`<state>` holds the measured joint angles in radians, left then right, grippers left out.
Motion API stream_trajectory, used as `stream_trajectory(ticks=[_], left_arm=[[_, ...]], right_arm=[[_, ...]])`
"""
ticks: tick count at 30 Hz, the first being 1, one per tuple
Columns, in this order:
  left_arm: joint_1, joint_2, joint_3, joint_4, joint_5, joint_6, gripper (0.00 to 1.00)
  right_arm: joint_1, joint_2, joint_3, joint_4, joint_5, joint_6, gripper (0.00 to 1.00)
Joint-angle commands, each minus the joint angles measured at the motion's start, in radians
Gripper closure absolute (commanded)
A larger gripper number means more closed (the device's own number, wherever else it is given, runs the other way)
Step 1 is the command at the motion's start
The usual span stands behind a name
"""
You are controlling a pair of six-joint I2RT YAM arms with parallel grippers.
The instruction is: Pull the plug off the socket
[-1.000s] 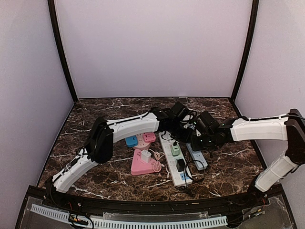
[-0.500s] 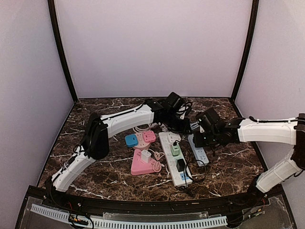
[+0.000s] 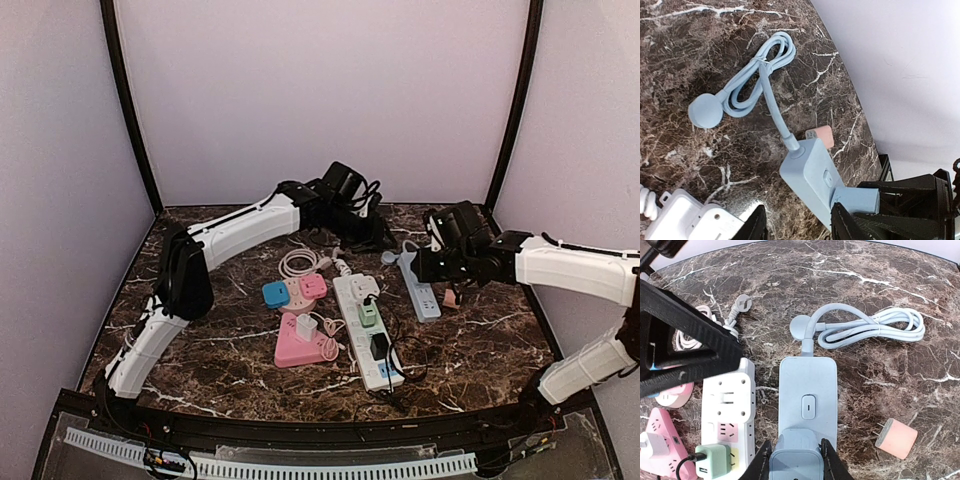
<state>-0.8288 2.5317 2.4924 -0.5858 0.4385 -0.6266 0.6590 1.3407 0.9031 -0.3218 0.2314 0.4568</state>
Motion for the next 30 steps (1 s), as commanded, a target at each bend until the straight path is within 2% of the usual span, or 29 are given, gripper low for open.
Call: stream_trajectory(ticks=[1, 6, 12, 21, 26, 30], left_arm=[[-0.013, -0.046, -0.033, 0.041, 0.084, -0.05, 0.54], [-0.013, -0.036, -0.054, 0.054, 0.113, -0.072, 0.53], [-0.012, -0.027, -0.107, 0.087, 0.127, -0.174, 0.52], [-0.005, -0.024, -0.169, 0.237, 0.169, -0.294, 0.53], [0.013, -0.023, -0.174, 0.321, 0.16, -0.36, 0.58], [0.02, -0.01, -0.166, 0.337, 0.167, -0.37, 0.68]], right_arm=[[-0.004, -0.011, 0.057, 0.101, -0.054, -0.031, 0.93], [-0.003, 0.0, 0.069, 0.13, -0.089, -0.016, 0.94], [-0.002, 0.01, 0.074, 0.16, -0.087, -0.009, 0.94], [0.016, 0.034, 0.089, 0.175, -0.094, -0.022, 0.95], [0.017, 0.035, 0.089, 0.176, -0.093, -0.018, 0.95], [0.017, 0.038, 0.095, 0.172, -0.096, -0.015, 0.95]])
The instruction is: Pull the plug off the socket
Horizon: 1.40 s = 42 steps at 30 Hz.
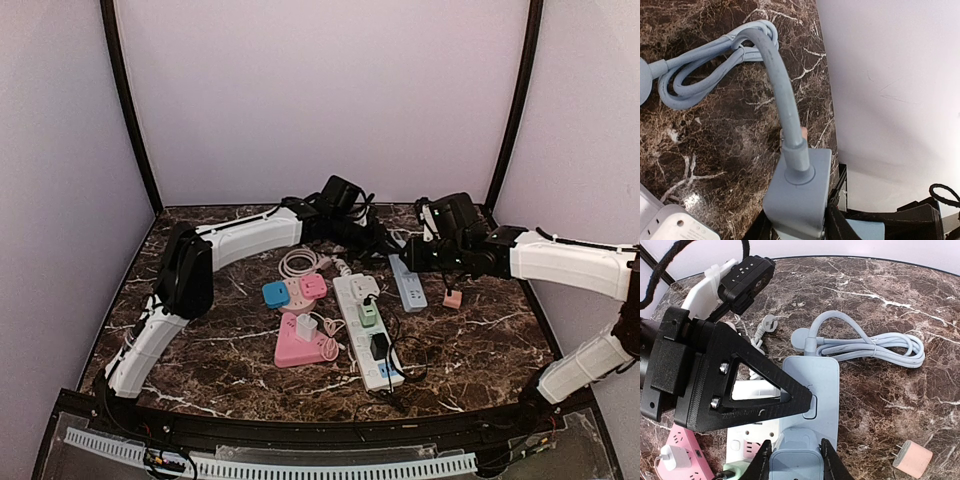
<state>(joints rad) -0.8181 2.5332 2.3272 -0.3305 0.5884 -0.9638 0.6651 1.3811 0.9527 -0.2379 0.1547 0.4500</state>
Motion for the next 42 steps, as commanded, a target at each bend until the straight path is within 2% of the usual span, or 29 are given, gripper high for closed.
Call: stream_trajectory(ticks=[1, 7, 11, 17, 24, 31, 42], left_arm=[[0.01, -0.007, -0.001, 0.078, 0.021, -0.029, 0.72], [0.01, -0.002, -0.024, 0.078, 0.026, -0.008, 0.91], [0.01, -0.001, -0.014, 0.033, -0.035, 0.054, 1.0], [0.01, 0.029, 0.005, -0.009, -0.072, 0.123, 1.0], [0.01, 0.039, 0.017, 0.047, -0.049, 0.103, 1.0], [0.014, 0.083, 0.072, 0.001, -0.045, 0.106, 1.0], [0.014, 0.112, 0.08, -0.022, -0.083, 0.086, 1.0]], right_arm=[[0.011, -0.002, 0.046, 0.088, -0.021, -0.008, 0.95], [0.011, 0.007, 0.059, 0.083, -0.016, -0.011, 0.95], [0.0, 0.003, 0.086, 0.036, -0.013, -0.008, 0.95], [-0.052, -0.049, 0.119, -0.032, -0.065, -0.011, 0.95], [-0.083, -0.097, 0.078, -0.047, -0.078, -0.02, 0.94], [-0.083, -0.144, 0.043, -0.04, -0.131, -0.019, 0.94], [-0.049, -0.189, 0.01, 0.003, -0.069, -0.049, 0.96]])
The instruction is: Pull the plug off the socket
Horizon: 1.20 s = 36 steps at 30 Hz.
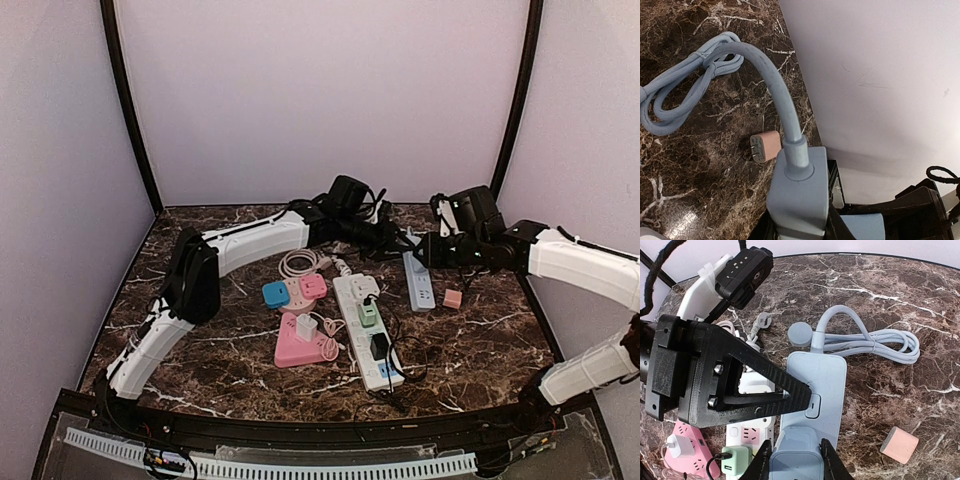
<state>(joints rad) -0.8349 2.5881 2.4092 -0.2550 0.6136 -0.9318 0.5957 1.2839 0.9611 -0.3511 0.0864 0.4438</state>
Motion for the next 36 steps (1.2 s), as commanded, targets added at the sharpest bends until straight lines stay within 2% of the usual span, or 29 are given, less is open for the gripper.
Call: stream_trajectory(ticks=[1, 6, 13, 19, 25, 32, 36], left_arm=[[0.031, 0.06, -0.001, -0.098, -0.112, 0.054, 1.0], [0.049, 0.08, 0.01, -0.089, -0.109, 0.021, 1.0], [0.056, 0.117, 0.077, -0.141, -0.118, 0.046, 1.0], [0.065, 0.123, 0.077, -0.132, -0.118, 0.027, 1.0], [0.096, 0.131, 0.1, -0.106, -0.098, 0.017, 1.0], [0.078, 0.137, 0.105, -0.085, -0.069, -0.002, 1.0], [0.048, 0.138, 0.101, -0.091, -0.076, -0.004, 0.91]], right_arm=[[0.021, -0.099, -0.01, 0.124, 0.002, -0.043, 0.96], [0.015, -0.088, -0.027, 0.117, 0.013, -0.022, 0.96], [-0.066, -0.091, -0.011, 0.105, -0.035, -0.006, 0.97], [-0.063, -0.076, -0.006, 0.152, -0.081, -0.046, 0.97], [-0.053, -0.051, 0.006, 0.137, -0.058, -0.038, 0.96], [-0.131, -0.025, -0.007, 0.096, -0.081, -0.011, 0.96], [-0.166, -0.022, -0.033, 0.091, -0.125, 0.0, 0.95]])
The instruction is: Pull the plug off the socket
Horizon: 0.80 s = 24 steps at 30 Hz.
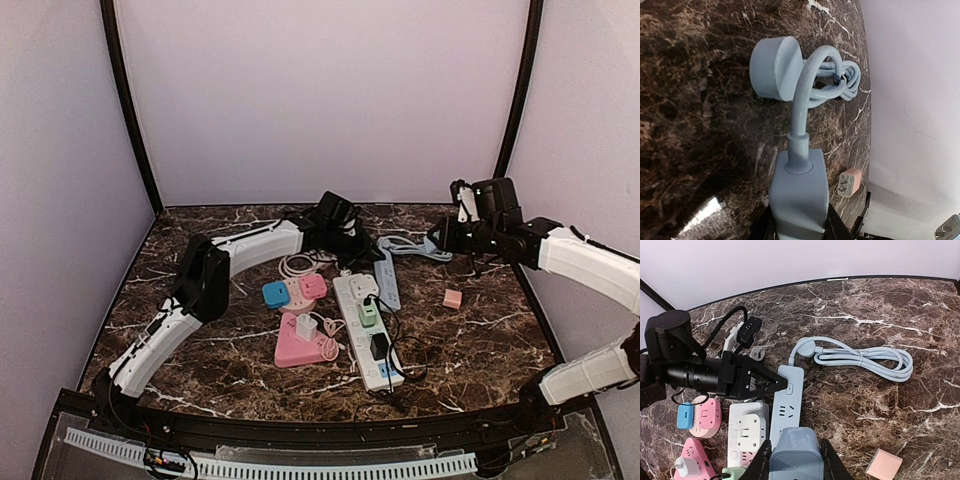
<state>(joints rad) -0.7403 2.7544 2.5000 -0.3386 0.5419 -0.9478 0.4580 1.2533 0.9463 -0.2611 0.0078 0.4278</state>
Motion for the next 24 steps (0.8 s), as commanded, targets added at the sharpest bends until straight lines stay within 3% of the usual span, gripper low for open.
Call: stream_trajectory(ticks=[1, 4, 10, 24], left_arm=[[-0.051, -0.029, 0.008, -0.007, -0.008, 0.011, 0.85], [-0.066, -0.025, 0.006, -0.009, -0.009, 0.011, 0.71], [-0.069, -0.034, 0.005, -0.032, -0.019, 0.044, 0.54], [-0.07, -0.135, -0.004, -0.135, -0.076, 0.217, 0.28]], right_arm=[[-0.038, 0.01, -0.025, -0.001, -0.054, 0.02, 0.95], [-0.062, 0.017, -0.044, 0.002, -0.086, 0.029, 0.95], [-0.111, 0.048, -0.094, 0.047, -0.144, 0.046, 0.93], [-0.247, 0.187, -0.129, 0.182, -0.263, 0.098, 0.89]])
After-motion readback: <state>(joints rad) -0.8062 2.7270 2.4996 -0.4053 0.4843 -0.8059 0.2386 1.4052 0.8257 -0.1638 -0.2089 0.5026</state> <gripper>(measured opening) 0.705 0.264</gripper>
